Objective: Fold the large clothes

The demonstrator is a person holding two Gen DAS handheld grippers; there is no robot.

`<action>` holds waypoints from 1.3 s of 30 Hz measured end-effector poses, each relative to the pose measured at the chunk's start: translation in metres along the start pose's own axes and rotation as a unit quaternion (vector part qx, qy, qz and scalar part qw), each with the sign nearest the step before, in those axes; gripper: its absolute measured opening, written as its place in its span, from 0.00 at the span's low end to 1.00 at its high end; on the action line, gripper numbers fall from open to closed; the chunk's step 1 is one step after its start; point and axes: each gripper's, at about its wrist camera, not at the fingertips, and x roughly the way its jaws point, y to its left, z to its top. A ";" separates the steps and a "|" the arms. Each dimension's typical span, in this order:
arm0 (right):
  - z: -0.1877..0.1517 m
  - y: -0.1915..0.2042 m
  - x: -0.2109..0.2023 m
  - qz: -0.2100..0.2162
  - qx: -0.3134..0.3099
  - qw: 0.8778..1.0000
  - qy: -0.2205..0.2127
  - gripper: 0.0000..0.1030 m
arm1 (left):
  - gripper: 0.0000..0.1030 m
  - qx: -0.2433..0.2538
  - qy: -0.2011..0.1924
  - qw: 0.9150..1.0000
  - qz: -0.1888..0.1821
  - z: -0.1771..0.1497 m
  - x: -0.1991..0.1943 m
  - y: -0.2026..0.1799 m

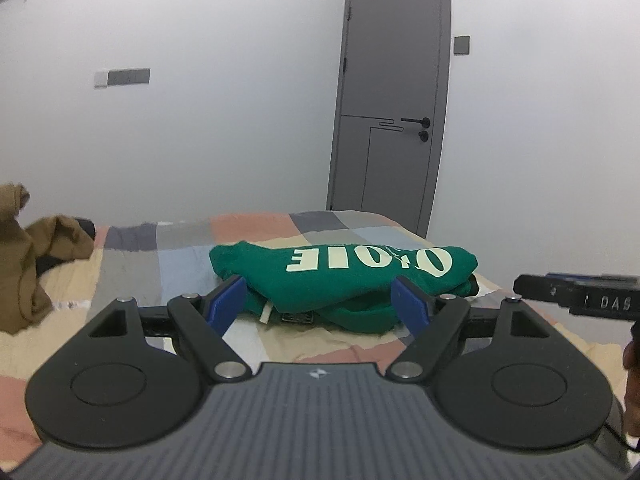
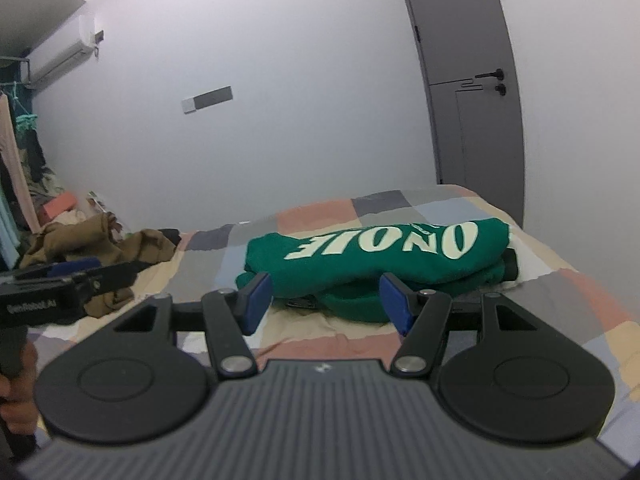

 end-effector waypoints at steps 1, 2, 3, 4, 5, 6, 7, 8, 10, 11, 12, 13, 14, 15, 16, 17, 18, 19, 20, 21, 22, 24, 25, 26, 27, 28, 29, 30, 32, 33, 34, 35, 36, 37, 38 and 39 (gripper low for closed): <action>-0.002 -0.001 -0.001 -0.004 0.001 1.000 0.001 0.61 | 0.81 -0.001 0.000 1.000 0.002 -0.002 0.000 0.000; -0.004 -0.001 -0.001 -0.007 0.002 1.000 0.001 0.61 | 0.81 -0.001 0.000 1.000 0.005 -0.002 0.001 0.000; -0.005 -0.002 -0.002 -0.010 0.003 1.000 0.002 0.61 | 0.81 -0.002 0.000 1.000 0.008 -0.003 0.001 0.001; -0.007 -0.002 -0.002 -0.012 0.003 1.000 0.002 0.61 | 0.81 -0.003 0.000 1.000 0.010 -0.004 0.002 0.001; -0.009 -0.001 -0.002 -0.014 0.003 1.000 0.003 0.61 | 0.81 -0.006 0.003 1.000 0.010 -0.005 0.003 0.002; -0.011 -0.001 -0.002 -0.015 0.003 1.000 0.004 0.61 | 0.81 -0.009 0.006 1.000 0.009 -0.006 0.005 0.002; -0.012 -0.001 -0.002 -0.016 0.002 1.000 0.004 0.61 | 0.81 -0.010 0.009 1.000 0.008 -0.007 0.006 0.003; -0.013 -0.001 -0.002 -0.017 0.001 1.000 0.005 0.61 | 0.81 -0.010 0.011 1.000 0.009 -0.008 0.008 0.003; -0.014 -0.001 -0.002 -0.019 -0.001 1.000 0.008 0.61 | 0.81 -0.011 0.013 1.000 0.009 -0.010 0.010 0.003; -0.015 -0.001 -0.002 -0.019 -0.003 1.000 0.008 0.61 | 0.81 -0.012 0.015 1.000 0.009 -0.010 0.010 0.003; -0.015 -0.001 -0.002 -0.020 -0.005 1.000 0.008 0.61 | 0.81 -0.013 0.016 1.000 0.009 -0.011 0.011 0.003; -0.015 -0.002 -0.002 -0.021 -0.007 1.000 0.008 0.61 | 0.81 -0.012 0.017 1.000 0.009 -0.011 0.012 0.002; -0.015 -0.003 -0.002 -0.022 -0.007 1.000 0.009 0.61 | 0.81 -0.011 0.018 1.000 0.009 -0.012 0.013 0.002; -0.015 -0.004 -0.003 -0.022 -0.004 1.000 0.011 0.61 | 0.81 -0.010 0.019 1.000 0.009 -0.012 0.013 0.001; -0.014 -0.005 -0.002 -0.022 -0.003 1.000 0.012 0.61 | 0.81 -0.009 0.018 1.000 0.008 -0.012 0.013 0.001; -0.014 -0.005 -0.002 -0.022 -0.002 1.000 0.013 0.61 | 0.81 -0.009 0.017 1.000 0.009 -0.012 0.014 0.001; -0.015 -0.006 -0.002 -0.022 -0.002 1.000 0.014 0.61 | 0.81 -0.010 0.018 1.000 0.009 -0.012 0.014 0.001; -0.015 -0.006 -0.002 -0.022 -0.003 1.000 0.015 0.61 | 0.81 -0.011 0.018 1.000 0.009 -0.012 0.014 0.001; -0.015 -0.006 -0.001 -0.021 -0.003 1.000 0.017 0.61 | 0.81 -0.011 0.019 1.000 0.010 -0.012 0.015 0.000; -0.015 -0.006 -0.001 -0.021 -0.004 1.000 0.018 0.61 | 0.81 -0.012 0.019 1.000 0.010 -0.012 0.015 0.001; -0.015 -0.006 -0.001 -0.021 -0.003 1.000 0.020 0.61 | 0.81 -0.014 0.019 1.000 0.010 -0.011 0.015 0.001; -0.015 -0.006 -0.002 -0.021 -0.006 1.000 0.019 0.61 | 0.83 -0.020 0.021 1.000 0.010 -0.011 0.016 0.002; -0.014 -0.005 -0.002 -0.023 -0.008 1.000 0.019 0.63 | 0.84 -0.023 0.022 0.999 0.009 -0.011 0.017 0.003; -0.014 -0.006 -0.002 -0.024 -0.009 1.000 0.018 0.64 | 0.89 -0.026 0.023 0.999 0.009 -0.011 0.017 0.004; -0.013 -0.007 -0.001 -0.023 -0.009 1.000 0.018 0.66 | 0.93 -0.028 0.023 0.999 0.009 -0.011 0.017 0.004; -0.013 -0.007 -0.001 -0.022 -0.008 1.000 0.018 0.66 | 0.94 -0.029 0.022 0.999 0.010 -0.011 0.017 0.005; -0.012 -0.008 0.000 -0.023 -0.007 1.000 0.019 0.67 | 0.96 -0.031 0.022 0.999 0.011 -0.011 0.017 0.005; -0.013 -0.008 0.000 -0.023 -0.007 1.000 0.020 0.72 | 0.98 -0.033 0.023 0.999 0.010 -0.011 0.017 0.006; -0.012 -0.007 0.000 -0.023 -0.010 1.000 0.016 0.79 | 0.99 -0.034 0.023 0.999 0.008 -0.011 0.017 0.007; -0.012 -0.006 0.000 -0.026 -0.014 0.999 0.015 0.81 | 1.00 -0.033 0.023 0.999 0.012 -0.011 0.017 0.006; -0.012 -0.005 0.000 -0.029 -0.019 0.999 0.013 0.86 | 1.00 -0.032 0.022 0.999 0.015 -0.011 0.017 0.006; -0.011 -0.004 0.000 -0.032 -0.023 0.999 0.010 0.87 | 1.00 -0.029 0.021 0.999 0.018 -0.012 0.016 0.006; -0.010 -0.003 0.000 -0.037 -0.026 0.999 0.010 0.87 | 1.00 -0.028 0.021 0.999 0.019 -0.011 0.016 0.006; -0.010 -0.002 0.001 -0.041 -0.027 0.999 0.012 0.87 | 1.00 -0.028 0.021 0.999 0.019 -0.011 0.015 0.006; -0.010 -0.002 0.002 -0.042 -0.028 0.999 0.014 0.87 | 1.00 -0.029 0.020 0.999 0.019 -0.011 0.015 0.006; -0.010 -0.002 0.002 -0.042 -0.027 0.999 0.016 0.87 | 1.00 -0.028 0.020 0.999 0.020 -0.011 0.015 0.006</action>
